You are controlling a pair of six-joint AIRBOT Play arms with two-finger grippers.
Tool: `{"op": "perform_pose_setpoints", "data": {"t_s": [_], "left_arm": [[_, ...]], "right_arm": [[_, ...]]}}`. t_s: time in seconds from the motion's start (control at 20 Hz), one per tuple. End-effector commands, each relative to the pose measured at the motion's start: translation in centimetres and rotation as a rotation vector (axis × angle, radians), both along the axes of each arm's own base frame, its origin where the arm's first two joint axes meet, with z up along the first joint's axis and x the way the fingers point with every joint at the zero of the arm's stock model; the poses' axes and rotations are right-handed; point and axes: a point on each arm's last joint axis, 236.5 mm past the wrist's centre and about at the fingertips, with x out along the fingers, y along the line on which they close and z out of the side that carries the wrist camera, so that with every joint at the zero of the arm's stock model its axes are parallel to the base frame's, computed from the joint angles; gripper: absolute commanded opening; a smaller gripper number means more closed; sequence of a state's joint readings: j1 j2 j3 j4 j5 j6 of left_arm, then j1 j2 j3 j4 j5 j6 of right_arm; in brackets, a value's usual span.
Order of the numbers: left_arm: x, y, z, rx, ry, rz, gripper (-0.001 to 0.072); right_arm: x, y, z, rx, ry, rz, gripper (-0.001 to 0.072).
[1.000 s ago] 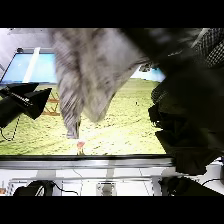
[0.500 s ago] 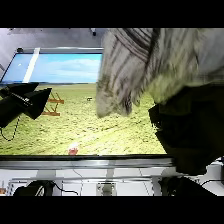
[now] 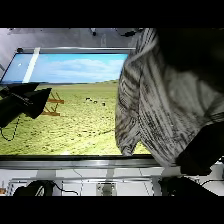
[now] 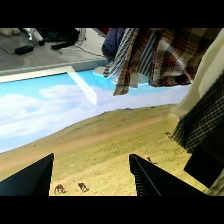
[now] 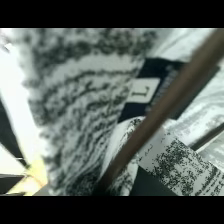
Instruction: Fold the clothes and pants, and hang the long-sleeved shirts on hangers.
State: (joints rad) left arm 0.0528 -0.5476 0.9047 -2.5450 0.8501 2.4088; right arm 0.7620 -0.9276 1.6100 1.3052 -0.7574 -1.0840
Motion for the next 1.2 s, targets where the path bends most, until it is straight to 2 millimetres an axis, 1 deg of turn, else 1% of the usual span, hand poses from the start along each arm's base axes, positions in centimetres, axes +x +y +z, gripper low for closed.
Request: {"op": "perform_pose_setpoints", "data": {"t_s": [0.0,0.05,0.1,0.15,0.2,0.25,0.3,0.35,0.4,0.45,0.5,0.6,0.7,0.75,0.8,0.85,0.9,0.95,1.0,1.05,1.1,1.15], "left_arm": [[0.0,0.0,0.0,0.0,0.001,0.001,0.0559],[0.0,0.0,0.0,-0.001,0.002,0.001,0.0559],[0.0,0.0,0.0,-0.001,0.002,0.001,0.056],[0.0,0.0,0.0,0.0,0.001,0.001,0.0559],[0.0,0.0,0.0,0.0,0.001,0.001,0.056],[0.0,0.0,0.0,0.0,0.002,0.001,0.056],[0.0,0.0,0.0,0.0,0.002,0.001,0.056],[0.0,0.0,0.0,0.0,0.002,0.001,0.056],[0.0,0.0,0.0,0.0,0.002,0.001,0.056],[0.0,0.0,0.0,0.001,0.002,0.001,0.056],[0.0,0.0,0.0,0.001,0.002,0.001,0.056],[0.0,0.0,0.0,0.001,0.001,0.001,0.056],[0.0,0.0,0.0,0.0,0.001,0.002,0.0559],[0.0,0.0,0.0,0.0,0.001,0.002,0.056],[0.0,0.0,0.0,0.0,0.001,0.001,0.0559],[0.0,0.0,0.0,0.0,0.001,0.001,0.056],[0.0,0.0,0.0,0.001,0.001,0.001,0.0559],[0.0,0.0,0.0,0.001,0.002,0.001,0.056],[0.0,0.0,-0.1,0.001,0.002,0.0,0.0559],[0.0,0.0,-0.1,0.002,0.004,-0.002,0.056],[0.0,0.0,-0.1,0.002,0.004,-0.002,0.0559],[0.0,0.0,-0.1,0.001,0.004,-0.002,0.0559]], "right_arm": [[4.1,2.0,-6.5,0.1,0.186,-0.15,0.0055],[4.8,2.9,-7.3,0.108,0.175,-0.193,0.0054],[5.5,3.0,-8.1,0.115,0.158,-0.293,0.0054],[5.9,2.6,-8.6,0.131,0.127,-0.408,0.0054],[5.5,2.3,-8.7,0.133,0.069,-0.52,0.0054],[4.6,2.0,-8.8,0.125,0.022,-0.609,0.0054],[3.3,1.6,-9.1,0.11,-0.005,-0.692,0.0054],[2.1,1.3,-9.4,0.117,-0.002,-0.744,0.0054],[1.1,0.8,-9.6,0.161,0.026,-0.777,0.0055],[0.2,0.6,-9.2,0.205,0.052,-0.777,0.0056],[-0.6,0.7,-8.2,0.251,0.071,-0.755,0.0056],[-2.3,0.9,-5.3,0.346,0.075,-0.694,0.0055],[-3.9,0.5,-1.3,0.414,-0.027,-0.673,0.0055],[-4.6,0.3,0.2,0.433,-0.086,-0.672,0.0054],[-5.1,0.1,1.0,0.442,-0.119,-0.677,0.0054],[-5.2,-0.7,1.0,0.446,-0.126,-0.71,0.0054],[-5.4,-2.2,0.4,0.44,-0.113,-0.777,0.0054],[-5.9,-4.8,-0.4,0.394,-0.109,-0.902,0.0054],[-6.9,-8.1,-1.0,0.324,-0.114,-1.055,0.0055],[-6.9,-9.2,0.0,0.173,-0.15,-1.081,0.0055],[-7.2,-10.6,0.7,0.13,-0.148,-1.098,0.0056],[-7.4,-12.0,1.2,0.162,-0.125,-1.094,0.0056]]}}
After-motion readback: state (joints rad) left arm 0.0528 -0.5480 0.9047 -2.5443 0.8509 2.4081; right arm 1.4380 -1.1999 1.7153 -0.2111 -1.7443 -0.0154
